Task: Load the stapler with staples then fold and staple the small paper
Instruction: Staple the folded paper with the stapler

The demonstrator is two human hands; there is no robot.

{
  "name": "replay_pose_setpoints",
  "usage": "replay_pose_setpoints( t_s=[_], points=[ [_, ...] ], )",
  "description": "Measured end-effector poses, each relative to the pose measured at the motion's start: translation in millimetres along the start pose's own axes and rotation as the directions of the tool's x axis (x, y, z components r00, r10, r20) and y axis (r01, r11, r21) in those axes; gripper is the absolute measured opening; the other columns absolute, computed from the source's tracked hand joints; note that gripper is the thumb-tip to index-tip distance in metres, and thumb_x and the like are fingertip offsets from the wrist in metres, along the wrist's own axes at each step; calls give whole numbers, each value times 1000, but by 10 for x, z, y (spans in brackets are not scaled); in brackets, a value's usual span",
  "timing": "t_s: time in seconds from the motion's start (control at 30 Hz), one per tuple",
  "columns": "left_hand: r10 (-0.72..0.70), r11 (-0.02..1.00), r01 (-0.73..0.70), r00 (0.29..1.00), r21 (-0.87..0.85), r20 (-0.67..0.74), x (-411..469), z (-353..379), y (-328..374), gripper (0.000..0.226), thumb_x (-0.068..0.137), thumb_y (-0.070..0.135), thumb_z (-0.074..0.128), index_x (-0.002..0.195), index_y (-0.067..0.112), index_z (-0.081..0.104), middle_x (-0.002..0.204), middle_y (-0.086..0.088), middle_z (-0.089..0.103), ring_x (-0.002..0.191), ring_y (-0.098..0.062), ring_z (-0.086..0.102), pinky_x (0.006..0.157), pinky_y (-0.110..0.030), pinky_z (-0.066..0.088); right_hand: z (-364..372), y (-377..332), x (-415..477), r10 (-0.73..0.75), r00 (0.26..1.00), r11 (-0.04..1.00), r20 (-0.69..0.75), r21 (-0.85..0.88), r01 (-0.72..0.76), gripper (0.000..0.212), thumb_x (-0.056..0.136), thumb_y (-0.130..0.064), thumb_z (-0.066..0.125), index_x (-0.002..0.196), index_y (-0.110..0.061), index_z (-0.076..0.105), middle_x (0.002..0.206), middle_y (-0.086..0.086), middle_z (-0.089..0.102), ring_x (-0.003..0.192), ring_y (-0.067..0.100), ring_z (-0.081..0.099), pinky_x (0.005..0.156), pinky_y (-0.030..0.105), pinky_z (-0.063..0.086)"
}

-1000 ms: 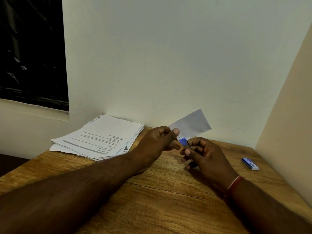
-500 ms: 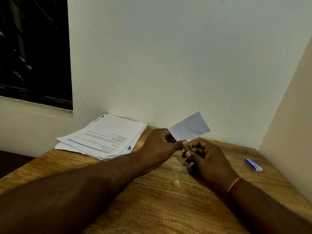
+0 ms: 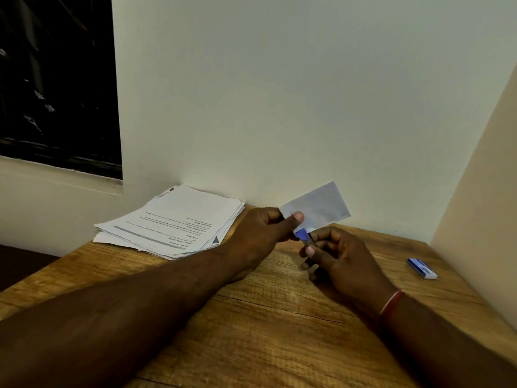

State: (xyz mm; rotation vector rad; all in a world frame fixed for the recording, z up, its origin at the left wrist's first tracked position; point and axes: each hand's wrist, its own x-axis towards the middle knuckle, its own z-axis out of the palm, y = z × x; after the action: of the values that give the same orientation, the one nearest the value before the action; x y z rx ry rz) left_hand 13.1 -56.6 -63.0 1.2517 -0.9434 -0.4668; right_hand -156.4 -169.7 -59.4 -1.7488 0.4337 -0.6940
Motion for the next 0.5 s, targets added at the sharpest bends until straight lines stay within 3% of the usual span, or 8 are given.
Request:
replay_pose_setpoints(
  t_s=[0.07,0.13,0.23,0.37,0.5],
  points=[
    [-20,1000,20,999,-23,-27,35,-9,10,32,105,37,78,77,24,86,83,1,82,88,-18,81,107,-51,65,0,-3,-5,-4,1000,999,27,50,3,13,101,0,72,114,-2,70,99,25,76,79,25,75,60,32,56],
    [-35,997,32,999,-68,-40,55,-12,23,33,108,34,75,79,23,87,84,-1,83,85,-15,79,104,-47,66,-11,-12,-6,-10,1000,999,5,45,9,16,100,-4,74,116,-4,71,101,21,78,81,22,77,64,29,60],
    [-64,991,55,995,-122,-75,79,-39,36,30,109,32,73,96,9,86,90,-15,83,85,-23,79,91,-40,70,-65,11,22,-57,995,986,-84,-164,42,13,100,-17,77,113,-19,75,102,6,82,93,20,78,78,36,62],
    [-101,990,88,988,-114,-113,77,-73,42,34,108,32,74,86,6,81,76,-12,77,83,-30,79,84,-40,70,-213,83,113,-70,974,942,-218,-335,-7,9,101,-21,78,107,-26,74,100,0,77,95,20,72,74,30,52],
    [-109,991,101,990,-91,-93,35,-95,58,35,108,33,75,80,13,80,71,-8,74,87,-34,78,83,-43,67,-446,175,213,-54,975,774,-214,-626,-95,15,97,-30,82,102,-31,69,102,-8,72,96,16,67,87,39,58]
  ],
)
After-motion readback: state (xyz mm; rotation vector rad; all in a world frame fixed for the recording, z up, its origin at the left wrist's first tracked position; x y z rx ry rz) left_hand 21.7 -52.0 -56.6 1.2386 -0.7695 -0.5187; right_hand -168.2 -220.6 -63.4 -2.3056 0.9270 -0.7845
